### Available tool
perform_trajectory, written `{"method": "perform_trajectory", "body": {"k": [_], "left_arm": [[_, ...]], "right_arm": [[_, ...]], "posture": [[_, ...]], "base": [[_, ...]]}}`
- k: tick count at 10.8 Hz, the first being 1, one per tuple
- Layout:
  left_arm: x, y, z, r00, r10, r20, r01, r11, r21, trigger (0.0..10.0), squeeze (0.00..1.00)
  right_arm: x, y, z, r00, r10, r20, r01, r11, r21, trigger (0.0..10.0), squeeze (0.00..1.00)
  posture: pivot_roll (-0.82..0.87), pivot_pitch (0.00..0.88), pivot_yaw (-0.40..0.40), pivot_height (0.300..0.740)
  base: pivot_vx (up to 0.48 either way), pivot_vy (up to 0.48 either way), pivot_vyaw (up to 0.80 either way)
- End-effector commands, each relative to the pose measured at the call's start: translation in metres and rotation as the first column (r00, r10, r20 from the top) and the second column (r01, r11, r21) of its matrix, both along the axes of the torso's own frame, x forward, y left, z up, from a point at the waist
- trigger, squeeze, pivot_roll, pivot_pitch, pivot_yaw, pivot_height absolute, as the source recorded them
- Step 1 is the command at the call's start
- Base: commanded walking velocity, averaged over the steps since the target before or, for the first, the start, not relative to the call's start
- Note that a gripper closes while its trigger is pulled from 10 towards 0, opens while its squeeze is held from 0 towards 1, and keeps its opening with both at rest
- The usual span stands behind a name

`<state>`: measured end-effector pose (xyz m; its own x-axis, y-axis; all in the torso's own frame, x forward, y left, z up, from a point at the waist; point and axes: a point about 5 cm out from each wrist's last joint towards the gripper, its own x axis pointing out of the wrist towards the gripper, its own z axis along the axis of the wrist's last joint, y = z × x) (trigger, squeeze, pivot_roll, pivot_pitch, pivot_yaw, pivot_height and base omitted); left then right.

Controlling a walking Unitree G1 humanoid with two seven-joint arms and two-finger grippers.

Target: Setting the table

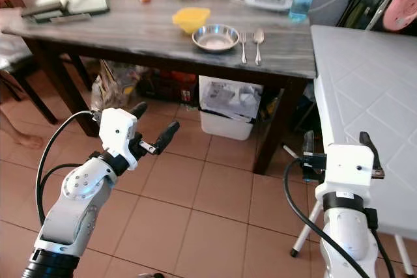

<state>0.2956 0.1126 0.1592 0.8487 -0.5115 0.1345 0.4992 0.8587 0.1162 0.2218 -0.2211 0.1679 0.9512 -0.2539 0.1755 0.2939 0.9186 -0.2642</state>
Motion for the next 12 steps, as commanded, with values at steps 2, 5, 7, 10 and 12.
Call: {"method": "perform_trajectory", "body": {"k": [2, 5, 7, 10, 12], "left_arm": [[0.0017, -0.0050, 0.0022, 1.000, -0.018, 0.004, 0.018, 1.000, -0.012, 10.0, 0.00], [0.0022, -0.0059, 0.0026, 1.000, -0.016, 0.006, 0.017, 1.000, -0.014, 10.0, 0.00], [0.0027, -0.0079, 0.0029, 1.000, -0.022, 0.008, 0.023, 1.000, -0.016, 10.0, 0.00], [0.0031, -0.0091, 0.0024, 1.000, -0.026, 0.012, 0.026, 1.000, -0.016, 10.0, 0.00], [0.0029, -0.0093, 0.0023, 0.999, -0.029, 0.015, 0.029, 1.000, -0.012, 10.0, 0.00]], "right_arm": [[-0.0017, -0.0011, 0.0011, 1.000, -0.011, 0.003, 0.011, 1.000, -0.008, 10.0, 0.45], [-0.0009, -0.0026, 0.0022, 1.000, -0.018, 0.008, 0.018, 1.000, -0.013, 10.0, 0.45], [-0.0015, -0.0010, 0.0021, 1.000, -0.017, 0.009, 0.017, 1.000, -0.017, 10.0, 0.45], [0.0003, -0.0016, 0.0038, 1.000, -0.018, 0.017, 0.018, 0.999, -0.029, 10.0, 0.45], [0.0007, -0.0021, 0.0041, 1.000, -0.022, 0.019, 0.023, 0.999, -0.034, 10.0, 0.45]], "posture": [[0.08, 0.121, -0.017, 0.740], [0.08, 0.117, -0.014, 0.740], [0.08, 0.114, -0.014, 0.740], [0.08, 0.104, -0.015, 0.740], [0.08, 0.100, -0.015, 0.740]], "base": [[0.000, -0.480, 0.00], [0.000, -0.480, 0.00], [0.000, -0.480, 0.00], [0.000, -0.480, 0.00], [0.000, -0.480, 0.00]]}}
